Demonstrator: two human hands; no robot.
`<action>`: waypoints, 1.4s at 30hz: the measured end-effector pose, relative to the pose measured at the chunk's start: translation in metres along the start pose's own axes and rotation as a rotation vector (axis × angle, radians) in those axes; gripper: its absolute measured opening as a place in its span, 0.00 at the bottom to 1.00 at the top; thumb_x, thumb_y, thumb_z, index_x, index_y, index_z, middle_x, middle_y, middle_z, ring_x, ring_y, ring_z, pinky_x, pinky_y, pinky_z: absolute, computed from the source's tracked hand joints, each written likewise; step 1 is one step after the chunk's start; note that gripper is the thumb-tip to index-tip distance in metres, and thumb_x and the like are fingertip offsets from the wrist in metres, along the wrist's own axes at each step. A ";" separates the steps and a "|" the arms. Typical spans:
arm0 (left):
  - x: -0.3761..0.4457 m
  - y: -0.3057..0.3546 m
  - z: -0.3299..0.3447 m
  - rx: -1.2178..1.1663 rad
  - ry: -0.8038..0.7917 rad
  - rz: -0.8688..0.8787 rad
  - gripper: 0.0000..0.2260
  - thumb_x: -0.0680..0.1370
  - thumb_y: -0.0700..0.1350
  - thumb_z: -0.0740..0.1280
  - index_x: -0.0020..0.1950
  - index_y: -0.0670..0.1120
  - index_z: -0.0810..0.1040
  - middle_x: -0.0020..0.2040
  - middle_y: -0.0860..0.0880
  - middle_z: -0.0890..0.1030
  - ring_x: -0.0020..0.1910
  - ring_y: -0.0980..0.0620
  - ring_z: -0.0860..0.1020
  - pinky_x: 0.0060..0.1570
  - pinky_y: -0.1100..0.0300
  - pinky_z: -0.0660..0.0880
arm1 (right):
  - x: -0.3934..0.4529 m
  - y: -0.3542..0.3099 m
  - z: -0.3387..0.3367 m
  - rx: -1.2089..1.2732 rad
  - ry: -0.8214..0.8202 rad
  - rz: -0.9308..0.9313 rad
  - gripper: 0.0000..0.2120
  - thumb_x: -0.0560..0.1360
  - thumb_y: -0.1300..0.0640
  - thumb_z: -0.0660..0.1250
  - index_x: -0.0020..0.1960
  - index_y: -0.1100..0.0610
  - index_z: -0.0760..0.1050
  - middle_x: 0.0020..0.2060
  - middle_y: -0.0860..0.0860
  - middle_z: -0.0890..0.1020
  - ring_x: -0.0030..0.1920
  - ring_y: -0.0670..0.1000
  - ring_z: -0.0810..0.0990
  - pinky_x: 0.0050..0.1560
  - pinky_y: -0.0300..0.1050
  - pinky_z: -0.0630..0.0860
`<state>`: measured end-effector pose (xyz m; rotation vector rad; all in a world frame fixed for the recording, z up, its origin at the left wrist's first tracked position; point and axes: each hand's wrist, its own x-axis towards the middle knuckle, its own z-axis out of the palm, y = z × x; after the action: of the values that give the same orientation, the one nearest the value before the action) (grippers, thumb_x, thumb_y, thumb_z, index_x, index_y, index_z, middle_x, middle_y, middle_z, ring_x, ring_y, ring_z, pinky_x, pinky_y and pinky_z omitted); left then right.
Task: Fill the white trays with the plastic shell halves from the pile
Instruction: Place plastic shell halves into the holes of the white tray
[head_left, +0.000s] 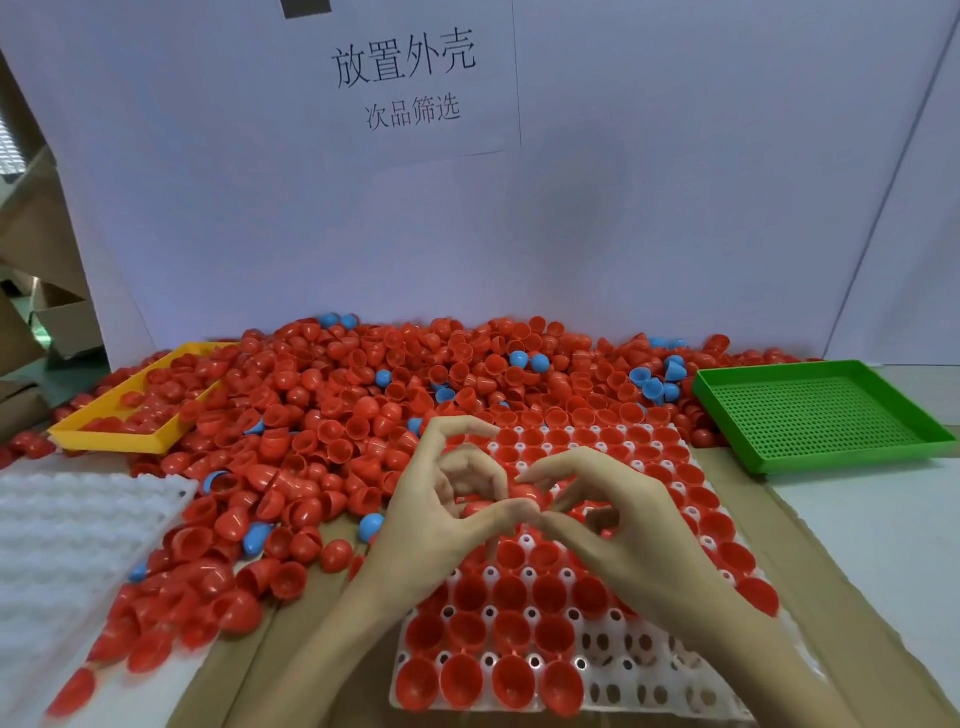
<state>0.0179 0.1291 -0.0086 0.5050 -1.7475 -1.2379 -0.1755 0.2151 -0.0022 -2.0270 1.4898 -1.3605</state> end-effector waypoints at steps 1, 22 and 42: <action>-0.001 0.000 0.000 0.011 -0.009 0.003 0.31 0.70 0.53 0.83 0.68 0.52 0.72 0.44 0.45 0.83 0.45 0.46 0.85 0.46 0.54 0.83 | 0.000 0.000 -0.001 -0.011 0.012 0.007 0.15 0.76 0.55 0.76 0.59 0.40 0.80 0.52 0.41 0.84 0.47 0.48 0.86 0.40 0.45 0.83; -0.002 0.001 -0.003 -0.008 0.027 -0.021 0.12 0.78 0.57 0.74 0.56 0.50 0.83 0.44 0.42 0.86 0.37 0.42 0.86 0.40 0.55 0.83 | 0.003 -0.008 -0.012 0.372 0.064 0.146 0.13 0.83 0.50 0.65 0.67 0.46 0.76 0.50 0.53 0.83 0.38 0.59 0.86 0.26 0.50 0.78; -0.008 -0.004 0.002 0.174 0.040 0.053 0.13 0.80 0.50 0.74 0.63 0.49 0.79 0.48 0.47 0.85 0.42 0.44 0.86 0.47 0.57 0.82 | 0.005 -0.012 -0.006 0.821 -0.104 0.504 0.20 0.82 0.42 0.64 0.59 0.57 0.85 0.48 0.58 0.86 0.38 0.52 0.83 0.32 0.38 0.76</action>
<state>0.0200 0.1341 -0.0161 0.5768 -1.8327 -1.0376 -0.1732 0.2177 0.0120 -1.1028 1.0301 -1.3102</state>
